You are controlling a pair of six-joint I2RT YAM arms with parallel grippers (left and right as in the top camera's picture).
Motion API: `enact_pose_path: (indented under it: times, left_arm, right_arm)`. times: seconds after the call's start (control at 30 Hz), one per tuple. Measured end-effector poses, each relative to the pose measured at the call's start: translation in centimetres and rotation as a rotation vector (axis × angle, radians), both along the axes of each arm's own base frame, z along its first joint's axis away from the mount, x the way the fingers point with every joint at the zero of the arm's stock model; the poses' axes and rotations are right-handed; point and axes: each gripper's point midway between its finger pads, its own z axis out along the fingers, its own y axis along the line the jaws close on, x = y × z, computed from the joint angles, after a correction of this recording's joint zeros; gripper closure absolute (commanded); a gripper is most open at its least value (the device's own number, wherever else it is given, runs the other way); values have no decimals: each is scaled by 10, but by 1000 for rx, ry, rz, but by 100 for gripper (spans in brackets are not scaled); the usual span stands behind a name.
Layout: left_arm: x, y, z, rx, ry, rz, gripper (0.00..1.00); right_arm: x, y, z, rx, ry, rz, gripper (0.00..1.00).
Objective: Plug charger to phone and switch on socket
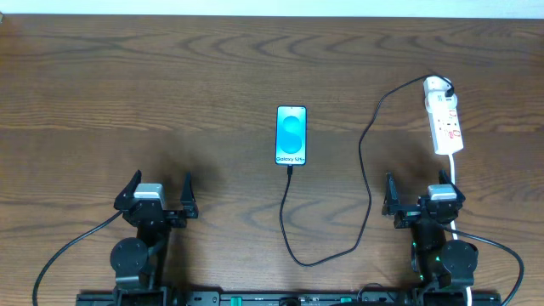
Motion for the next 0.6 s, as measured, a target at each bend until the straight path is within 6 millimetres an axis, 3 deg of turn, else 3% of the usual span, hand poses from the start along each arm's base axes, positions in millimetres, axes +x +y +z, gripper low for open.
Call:
enact_pose_path:
  times: [0.6]
  left_arm:
    - [0,4,-1,-3,3,22,2]
  right_arm:
    - [0,0,0,0,0,0,1]
